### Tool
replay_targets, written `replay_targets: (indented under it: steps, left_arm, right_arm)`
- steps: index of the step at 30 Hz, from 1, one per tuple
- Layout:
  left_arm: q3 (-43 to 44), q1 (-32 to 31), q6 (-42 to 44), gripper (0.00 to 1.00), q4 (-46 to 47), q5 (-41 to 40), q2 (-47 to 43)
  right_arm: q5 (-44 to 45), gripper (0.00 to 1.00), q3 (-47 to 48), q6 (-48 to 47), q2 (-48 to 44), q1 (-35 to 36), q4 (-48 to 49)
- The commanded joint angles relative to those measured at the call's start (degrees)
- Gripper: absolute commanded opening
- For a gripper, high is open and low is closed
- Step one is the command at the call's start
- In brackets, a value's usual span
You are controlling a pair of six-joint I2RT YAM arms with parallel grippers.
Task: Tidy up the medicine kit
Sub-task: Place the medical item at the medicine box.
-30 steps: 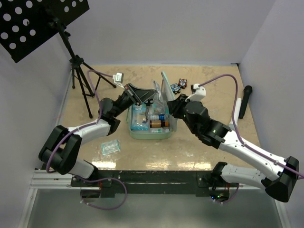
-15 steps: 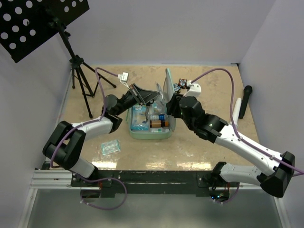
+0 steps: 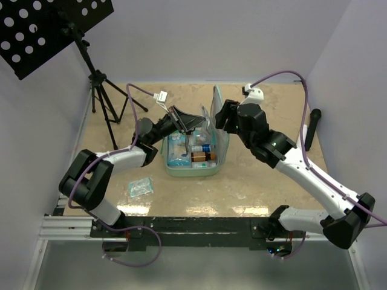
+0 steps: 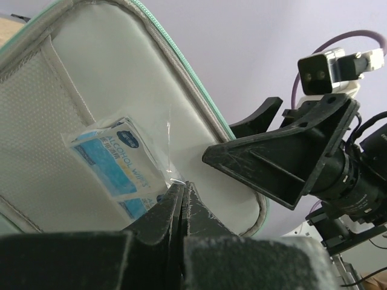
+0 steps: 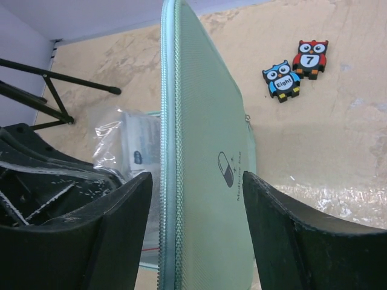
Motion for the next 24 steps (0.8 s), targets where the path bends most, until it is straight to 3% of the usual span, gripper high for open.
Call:
replay_targets:
  steps: [1,6,8,13,21,24]
  left_arm:
    - [2.4,0.2,1.6,0.0,2.5,1.2,0.2]
    - [2.5,0.3,1.8,0.0,2.4,1.4,0.2]
    - [2.5,0.4,1.7,0.0,2.6,1.5,0.2]
    - [2.8,0.9,1.4,0.0,2.8,2.1,-0.3]
    - [5.9,1.7,-4.3,0.0,8.6,3.1,0.2]
    - [7.2,1.7,-9.2,0.0,14.4,3.6,2.3]
  right_arm:
    - [-3.3,0.66,4.0,-2.9,1.7,-0.6,1.3]
    - [-4.7,0.58,5.3,-3.7,2.6,-2.4,1.6]
    - [-5.0,0.5,5.7,-3.8,3.0,-3.2,1.7]
    - [-4.6,0.18,6.1,-4.4,3.4,-4.2,1.2]
    - [-3.5,0.0,6.7,-5.9,3.1,-4.2,0.2]
    - [-3.8,0.0,6.5,-5.5,3.1,-4.3,0.1]
